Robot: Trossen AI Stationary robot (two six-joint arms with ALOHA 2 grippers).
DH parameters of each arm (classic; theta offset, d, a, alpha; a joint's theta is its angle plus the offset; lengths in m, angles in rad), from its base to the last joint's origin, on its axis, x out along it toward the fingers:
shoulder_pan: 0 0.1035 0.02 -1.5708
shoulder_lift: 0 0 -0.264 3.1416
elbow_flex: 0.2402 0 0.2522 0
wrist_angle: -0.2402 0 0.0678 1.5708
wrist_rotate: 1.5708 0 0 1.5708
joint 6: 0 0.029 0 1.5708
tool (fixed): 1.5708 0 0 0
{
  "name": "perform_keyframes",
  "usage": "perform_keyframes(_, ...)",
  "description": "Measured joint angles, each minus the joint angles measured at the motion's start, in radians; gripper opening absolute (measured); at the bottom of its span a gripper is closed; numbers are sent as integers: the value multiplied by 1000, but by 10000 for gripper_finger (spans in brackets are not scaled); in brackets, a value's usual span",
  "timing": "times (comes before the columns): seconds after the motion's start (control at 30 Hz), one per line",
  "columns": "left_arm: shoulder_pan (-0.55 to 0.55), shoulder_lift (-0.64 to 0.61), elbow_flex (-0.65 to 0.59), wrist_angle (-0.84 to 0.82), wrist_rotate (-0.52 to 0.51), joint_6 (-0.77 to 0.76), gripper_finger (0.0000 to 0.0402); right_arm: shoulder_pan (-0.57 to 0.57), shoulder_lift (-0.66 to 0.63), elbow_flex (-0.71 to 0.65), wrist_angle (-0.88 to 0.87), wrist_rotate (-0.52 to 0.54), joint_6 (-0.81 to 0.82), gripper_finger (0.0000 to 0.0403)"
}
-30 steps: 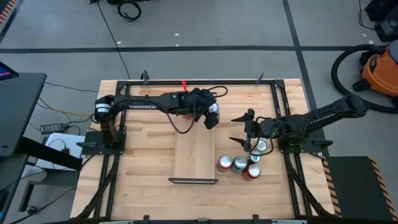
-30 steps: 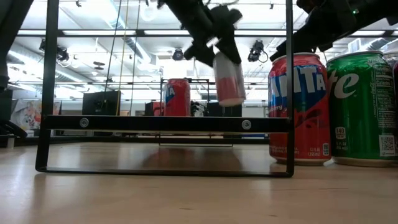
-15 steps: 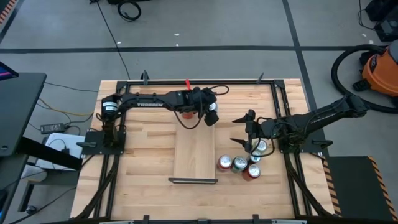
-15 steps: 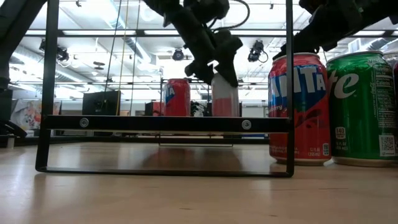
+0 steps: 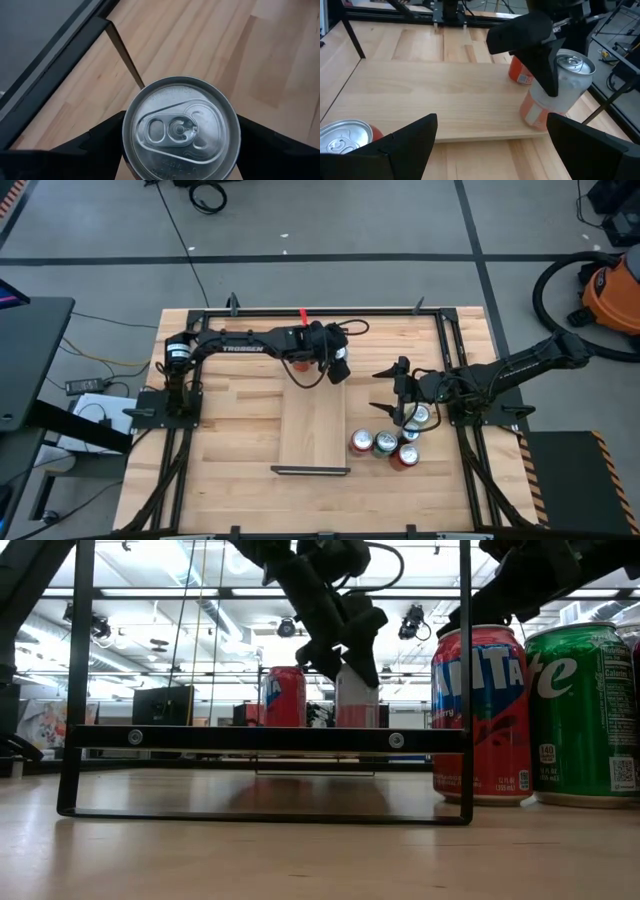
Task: Place canned beverage on shelf
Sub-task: Put the pink white soda can on the shelf
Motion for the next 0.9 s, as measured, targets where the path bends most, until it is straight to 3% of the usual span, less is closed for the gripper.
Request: perform_keyframes(0.9,4,0,0,-14,-30,20,347,0,0,0,1,0,2,386)
